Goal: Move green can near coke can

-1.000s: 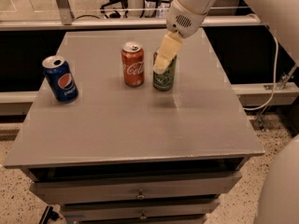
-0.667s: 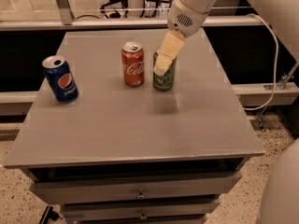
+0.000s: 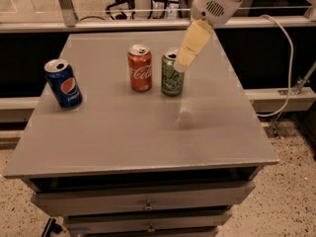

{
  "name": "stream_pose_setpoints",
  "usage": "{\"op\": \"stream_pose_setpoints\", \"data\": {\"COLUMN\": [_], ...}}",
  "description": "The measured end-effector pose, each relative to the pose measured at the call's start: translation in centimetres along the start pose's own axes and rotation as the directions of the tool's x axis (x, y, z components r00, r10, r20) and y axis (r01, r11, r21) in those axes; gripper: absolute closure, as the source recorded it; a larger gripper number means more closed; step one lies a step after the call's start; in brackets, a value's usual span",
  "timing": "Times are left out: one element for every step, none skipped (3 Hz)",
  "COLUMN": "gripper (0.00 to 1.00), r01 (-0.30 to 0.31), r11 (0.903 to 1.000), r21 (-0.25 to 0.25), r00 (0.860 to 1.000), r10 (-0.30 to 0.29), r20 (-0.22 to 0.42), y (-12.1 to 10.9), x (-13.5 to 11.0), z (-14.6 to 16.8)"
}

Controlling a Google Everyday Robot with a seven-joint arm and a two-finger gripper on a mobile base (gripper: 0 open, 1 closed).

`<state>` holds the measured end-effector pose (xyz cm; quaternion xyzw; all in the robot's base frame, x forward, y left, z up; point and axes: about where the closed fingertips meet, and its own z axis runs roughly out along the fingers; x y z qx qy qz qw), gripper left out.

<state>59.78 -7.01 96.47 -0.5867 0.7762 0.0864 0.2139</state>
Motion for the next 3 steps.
{"op": "stream_pose_setpoints", "data": {"gripper": [0.0,0.0,0.0], "r01": [0.013,0.002,0.002], "r11": [0.9999,0.9992,0.9992], "r21": [0.009,0.039,0.039], "r00": [0.998,0.99,0.99], "r10": [-0.013,-0.007,-0.007], "r20": [0.055,0.144,0.144], "y": [0.6,1.4,1.4], "x": [1.5,5.3,5.3], "z": [-2.2,-5.3,-5.3]}}
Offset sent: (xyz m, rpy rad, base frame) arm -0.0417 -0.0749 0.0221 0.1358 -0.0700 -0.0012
